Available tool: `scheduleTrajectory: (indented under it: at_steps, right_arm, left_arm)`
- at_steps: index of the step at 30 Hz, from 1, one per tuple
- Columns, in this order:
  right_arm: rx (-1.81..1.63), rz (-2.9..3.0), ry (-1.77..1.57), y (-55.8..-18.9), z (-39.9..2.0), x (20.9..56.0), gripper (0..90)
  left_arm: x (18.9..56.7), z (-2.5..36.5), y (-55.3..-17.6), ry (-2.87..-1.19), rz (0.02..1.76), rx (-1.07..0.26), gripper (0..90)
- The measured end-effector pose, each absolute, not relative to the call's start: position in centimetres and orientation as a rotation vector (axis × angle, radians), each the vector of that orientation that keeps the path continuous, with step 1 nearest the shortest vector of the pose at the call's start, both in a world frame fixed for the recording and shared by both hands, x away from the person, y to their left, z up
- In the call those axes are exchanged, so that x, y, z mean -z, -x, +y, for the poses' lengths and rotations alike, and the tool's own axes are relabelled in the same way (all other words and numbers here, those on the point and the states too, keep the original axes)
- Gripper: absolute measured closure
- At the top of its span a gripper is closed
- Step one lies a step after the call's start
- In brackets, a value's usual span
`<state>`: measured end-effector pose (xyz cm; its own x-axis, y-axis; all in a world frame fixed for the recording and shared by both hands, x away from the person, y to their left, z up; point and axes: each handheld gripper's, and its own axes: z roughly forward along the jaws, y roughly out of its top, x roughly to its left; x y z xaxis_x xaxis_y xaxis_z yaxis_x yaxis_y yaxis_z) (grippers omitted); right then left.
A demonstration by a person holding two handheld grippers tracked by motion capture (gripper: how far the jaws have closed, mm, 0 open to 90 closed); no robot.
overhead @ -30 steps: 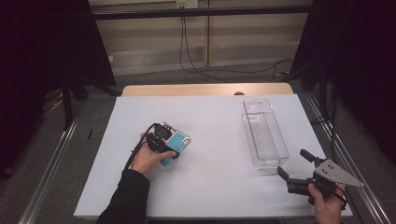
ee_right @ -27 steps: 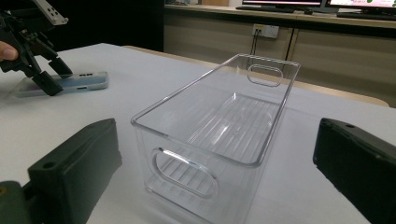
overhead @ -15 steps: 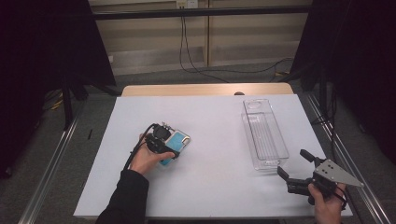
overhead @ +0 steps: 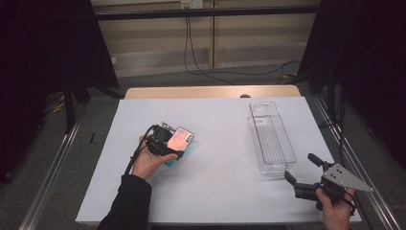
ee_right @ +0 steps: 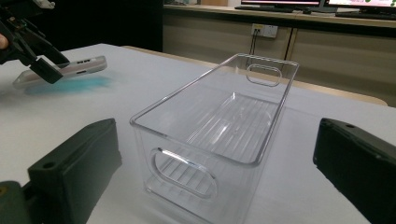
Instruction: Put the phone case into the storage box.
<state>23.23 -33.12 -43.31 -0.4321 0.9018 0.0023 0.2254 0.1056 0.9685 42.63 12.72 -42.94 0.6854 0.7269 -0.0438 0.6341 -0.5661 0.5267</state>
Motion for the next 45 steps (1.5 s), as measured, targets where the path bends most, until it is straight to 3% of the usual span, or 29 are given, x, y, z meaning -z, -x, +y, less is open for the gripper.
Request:
scheduleTrajectory:
  at_steps: [45]
  right_arm:
    - [-1.366,1.751,-1.101,-23.2,-33.1,43.3,0.0]
  left_arm:
    - [39.5,14.1,-38.8,-2.052,0.916,-0.552,17.1]
